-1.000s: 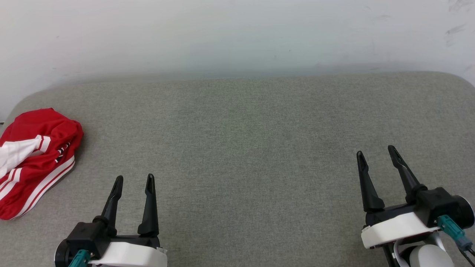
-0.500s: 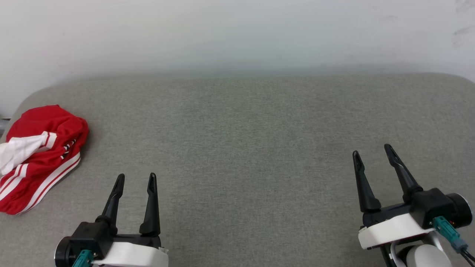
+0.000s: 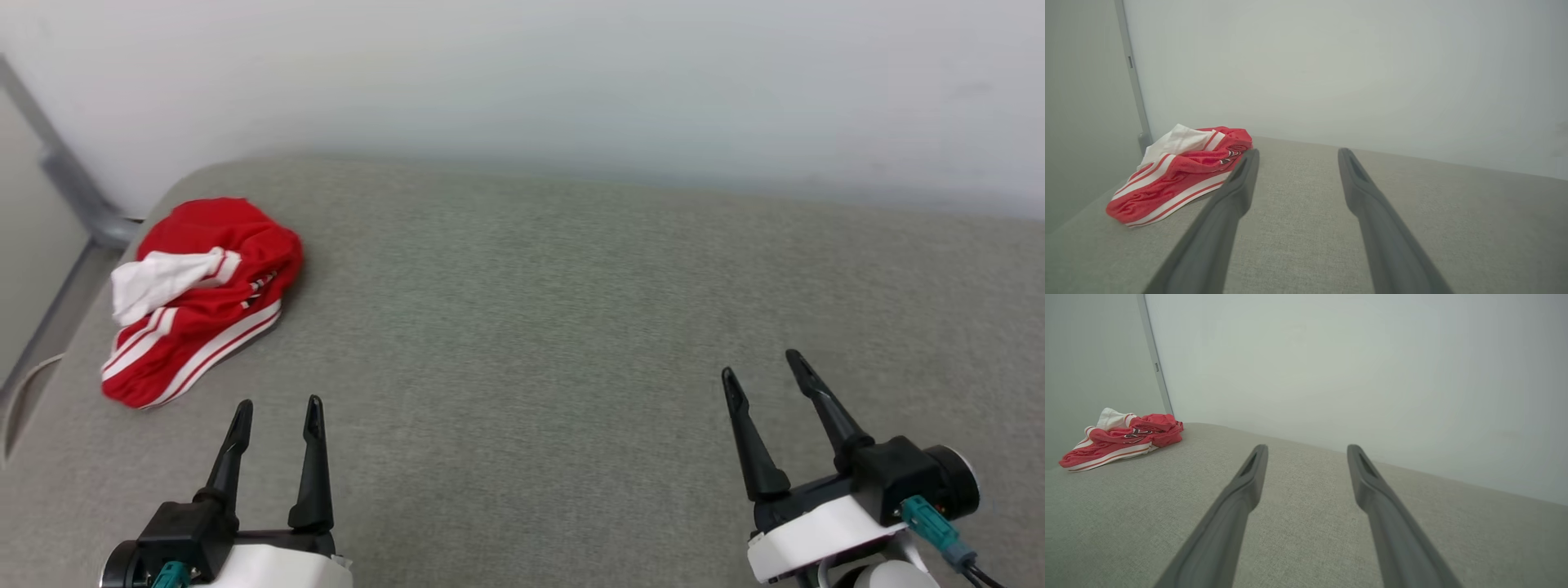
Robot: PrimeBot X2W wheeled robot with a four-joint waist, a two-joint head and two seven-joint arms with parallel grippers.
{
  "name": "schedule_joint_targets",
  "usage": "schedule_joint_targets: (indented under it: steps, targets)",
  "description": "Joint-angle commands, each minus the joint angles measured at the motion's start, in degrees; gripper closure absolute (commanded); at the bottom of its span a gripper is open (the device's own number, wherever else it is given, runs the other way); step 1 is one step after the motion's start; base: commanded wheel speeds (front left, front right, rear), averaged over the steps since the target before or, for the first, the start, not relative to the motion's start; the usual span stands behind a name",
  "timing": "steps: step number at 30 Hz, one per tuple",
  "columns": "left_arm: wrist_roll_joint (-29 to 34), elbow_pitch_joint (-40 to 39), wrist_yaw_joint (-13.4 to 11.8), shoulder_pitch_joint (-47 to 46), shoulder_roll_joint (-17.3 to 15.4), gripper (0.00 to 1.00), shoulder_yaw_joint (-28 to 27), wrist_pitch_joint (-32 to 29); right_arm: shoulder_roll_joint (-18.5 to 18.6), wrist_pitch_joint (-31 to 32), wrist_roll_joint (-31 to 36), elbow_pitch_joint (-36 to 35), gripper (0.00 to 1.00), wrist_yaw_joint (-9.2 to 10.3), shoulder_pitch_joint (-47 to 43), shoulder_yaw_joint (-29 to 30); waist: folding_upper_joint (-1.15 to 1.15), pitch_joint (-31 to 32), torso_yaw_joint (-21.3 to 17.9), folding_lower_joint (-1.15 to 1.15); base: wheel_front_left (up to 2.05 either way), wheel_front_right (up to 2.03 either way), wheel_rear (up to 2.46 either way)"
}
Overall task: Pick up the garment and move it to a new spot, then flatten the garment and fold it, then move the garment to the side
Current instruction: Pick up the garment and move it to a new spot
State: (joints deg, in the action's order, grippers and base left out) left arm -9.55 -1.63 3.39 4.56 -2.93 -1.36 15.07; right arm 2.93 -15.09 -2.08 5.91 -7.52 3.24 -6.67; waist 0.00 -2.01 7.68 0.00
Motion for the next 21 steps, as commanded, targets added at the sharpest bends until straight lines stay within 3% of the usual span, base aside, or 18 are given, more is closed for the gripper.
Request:
schedule_joint_targets:
  steps: [1, 11, 21]
  targets:
    - [0.4, 0.1, 0.1, 1.0, 0.1, 0.0, -0.3, 0.2, -0.1, -0.1, -0.7, 0.4, 0.0, 0.06, -1.0, -0.6, 0.0, 0.8, 2.5, 0.0, 0.0, 0.0, 0.0]
    - [0.9, 0.4, 0.7, 2.2, 0.1, 0.0, -1.3, 0.2, -0.1, -0.1, -1.9, 1.6, 0.0, 0.06, -1.4, -2.6, 0.0, 1.8, 9.7, 0.0, 0.0, 0.0, 0.0]
    - [1.5, 0.7, 1.1, 2.4, 0.1, 0.0, -1.3, 0.2, -0.1, -0.1, -3.0, 2.6, 0.0, 0.06, -2.0, -3.7, 0.0, 2.1, 14.2, 0.0, 0.0, 0.0, 0.0]
